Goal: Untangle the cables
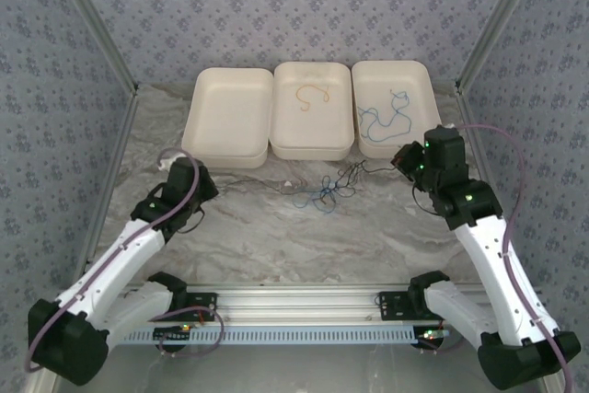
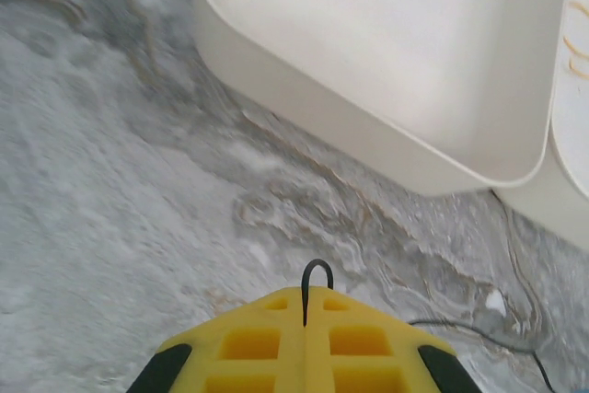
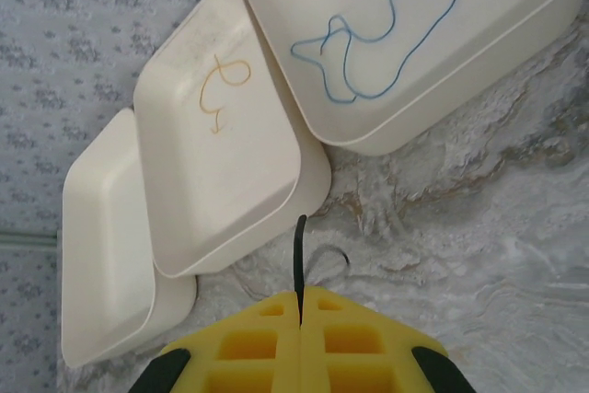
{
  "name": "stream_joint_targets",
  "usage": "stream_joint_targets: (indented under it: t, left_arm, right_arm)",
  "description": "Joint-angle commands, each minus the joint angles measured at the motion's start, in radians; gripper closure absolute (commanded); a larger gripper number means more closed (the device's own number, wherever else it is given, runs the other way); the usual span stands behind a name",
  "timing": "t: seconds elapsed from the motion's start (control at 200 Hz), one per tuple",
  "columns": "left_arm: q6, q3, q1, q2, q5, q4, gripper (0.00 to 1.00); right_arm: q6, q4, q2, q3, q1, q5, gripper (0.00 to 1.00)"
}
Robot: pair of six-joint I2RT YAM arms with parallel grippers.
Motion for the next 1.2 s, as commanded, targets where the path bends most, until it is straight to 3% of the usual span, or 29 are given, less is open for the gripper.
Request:
stream_joint_targets:
  t: [0.0,0.11,0.19,0.315,0.375,0.465,0.55,0.814,0.994,1.109,1.194]
  left_arm:
    - [0.042,0.020,0.047,0.002,-0.017,-0.122,1.00]
    - [0.042,-0.013,0.061,0.011,0.042,-0.071,1.00]
    - [0.052,-0.035,0.055,0.039,0.159,0.027,1.00]
    - [0.063,-0.046,-0.037,0.124,0.306,0.221,0.96]
    - [0.090,-0.021,-0.114,0.171,0.316,0.277,0.87]
    - [0.112,0.032,-0.201,0.217,0.276,0.287,0.52]
    - [0.131,0.050,-0.267,0.189,0.225,0.304,0.37]
    - [0.266,-0.003,-0.459,0.047,0.301,0.540,0.28]
    - [0.240,-0.016,-0.475,0.137,0.323,0.720,0.21]
    - [0.233,0.032,-0.481,0.236,0.399,0.811,0.23]
    - [0.261,0.049,-0.517,0.276,0.395,0.836,0.24]
  right_arm:
    - [-0.038,-0.010,0.009,0.103,-0.032,-0.009,1.00]
    - [-0.056,-0.006,0.032,0.196,-0.038,-0.022,1.00]
    - [-0.066,0.015,0.051,0.236,-0.033,-0.066,1.00]
    - [-0.101,0.037,0.134,0.299,0.032,-0.158,1.00]
    - [-0.125,0.017,0.182,0.330,0.096,-0.165,1.00]
    - [-0.138,0.027,0.214,0.328,0.183,-0.129,1.00]
    - [-0.141,0.034,0.233,0.323,0.237,-0.101,1.00]
    - [-0.153,0.021,0.279,0.355,0.286,-0.092,1.00]
    - [-0.152,0.023,0.291,0.383,0.304,-0.114,1.00]
    - [-0.147,0.014,0.289,0.393,0.307,-0.111,1.00]
    - [-0.145,0.006,0.290,0.399,0.312,-0.108,1.00]
